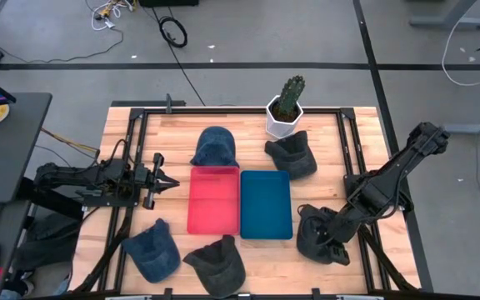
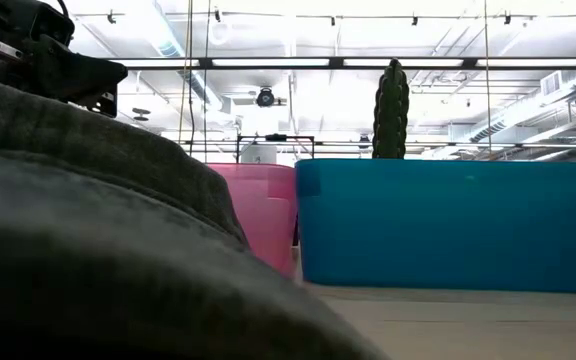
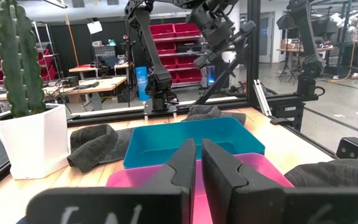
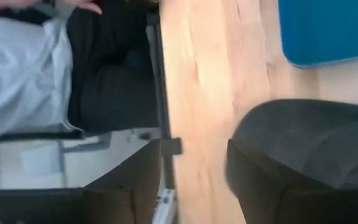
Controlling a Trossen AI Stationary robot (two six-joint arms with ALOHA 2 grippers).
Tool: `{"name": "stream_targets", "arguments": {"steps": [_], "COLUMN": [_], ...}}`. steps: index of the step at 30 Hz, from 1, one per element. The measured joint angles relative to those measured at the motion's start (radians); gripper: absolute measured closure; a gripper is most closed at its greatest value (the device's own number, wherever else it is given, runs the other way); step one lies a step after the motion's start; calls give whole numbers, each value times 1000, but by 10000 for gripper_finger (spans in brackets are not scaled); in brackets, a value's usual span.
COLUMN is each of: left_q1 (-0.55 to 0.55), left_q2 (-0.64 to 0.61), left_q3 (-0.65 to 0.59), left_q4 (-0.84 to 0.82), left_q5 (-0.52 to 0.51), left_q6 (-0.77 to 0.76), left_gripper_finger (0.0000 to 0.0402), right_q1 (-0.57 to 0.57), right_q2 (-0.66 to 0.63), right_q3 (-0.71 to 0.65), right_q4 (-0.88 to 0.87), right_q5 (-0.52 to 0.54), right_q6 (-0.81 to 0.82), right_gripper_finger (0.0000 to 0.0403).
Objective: Pick & Place hat
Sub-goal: Put the bottom right gray cap into the blue bin
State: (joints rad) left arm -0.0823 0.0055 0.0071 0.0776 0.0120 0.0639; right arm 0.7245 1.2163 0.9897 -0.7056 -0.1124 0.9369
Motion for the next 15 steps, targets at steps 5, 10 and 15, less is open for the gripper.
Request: {"name": "stream_targets", "arguments": {"steps": [5, 10, 15], "left_q1": [0, 0, 0], "left_q2": [0, 0, 0], "left_q3": [0, 0, 0], "left_q4": [0, 0, 0], "left_q5": [0, 0, 0], "left_q6": [0, 0, 0], "left_gripper_finger": [371, 371, 371], "right_q1": [-1, -1, 0], "right_q2": [0, 0, 14], "right_q3": [0, 0, 0], "right_q4": [-102, -261, -370], "right_q5": [19, 69, 113], "right_q6": [4, 80, 118], "right_gripper_finger": [215, 215, 215]}}
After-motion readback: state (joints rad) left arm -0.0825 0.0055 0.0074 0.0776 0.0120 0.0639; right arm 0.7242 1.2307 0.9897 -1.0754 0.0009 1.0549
